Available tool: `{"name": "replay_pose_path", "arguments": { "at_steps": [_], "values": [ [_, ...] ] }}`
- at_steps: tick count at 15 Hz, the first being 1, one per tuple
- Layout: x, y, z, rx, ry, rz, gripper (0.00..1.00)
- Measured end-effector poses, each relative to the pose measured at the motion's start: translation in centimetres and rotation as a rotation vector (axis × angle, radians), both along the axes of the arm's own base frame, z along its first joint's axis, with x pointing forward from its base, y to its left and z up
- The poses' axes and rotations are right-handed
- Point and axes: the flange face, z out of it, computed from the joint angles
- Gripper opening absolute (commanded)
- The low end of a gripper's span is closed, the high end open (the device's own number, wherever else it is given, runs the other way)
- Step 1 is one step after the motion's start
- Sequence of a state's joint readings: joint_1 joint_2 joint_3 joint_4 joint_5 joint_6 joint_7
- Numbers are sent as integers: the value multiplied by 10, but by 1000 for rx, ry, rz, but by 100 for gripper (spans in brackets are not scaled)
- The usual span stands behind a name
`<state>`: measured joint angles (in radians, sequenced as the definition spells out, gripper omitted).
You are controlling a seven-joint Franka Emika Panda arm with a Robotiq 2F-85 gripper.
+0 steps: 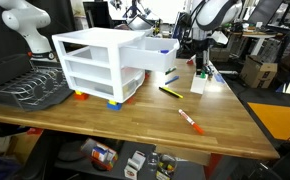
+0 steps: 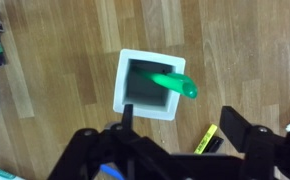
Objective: Move the pen holder to the middle of the table
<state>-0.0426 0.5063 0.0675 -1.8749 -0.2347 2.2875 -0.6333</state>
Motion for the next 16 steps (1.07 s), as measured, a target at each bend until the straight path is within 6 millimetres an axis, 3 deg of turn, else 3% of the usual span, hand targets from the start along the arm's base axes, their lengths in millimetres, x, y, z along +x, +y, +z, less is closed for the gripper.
{"name": "replay_pose_path", "arguments": {
  "at_steps": [3, 6, 14, 16],
  "values": [
    [-12, 12, 37, -9, -17, 18, 100],
    [-39, 27, 62, -22, -17, 19, 100],
    [-137, 56, 76, 0, 5, -260, 100],
    [-144, 57, 80, 2, -3, -284, 100]
  ]
}}
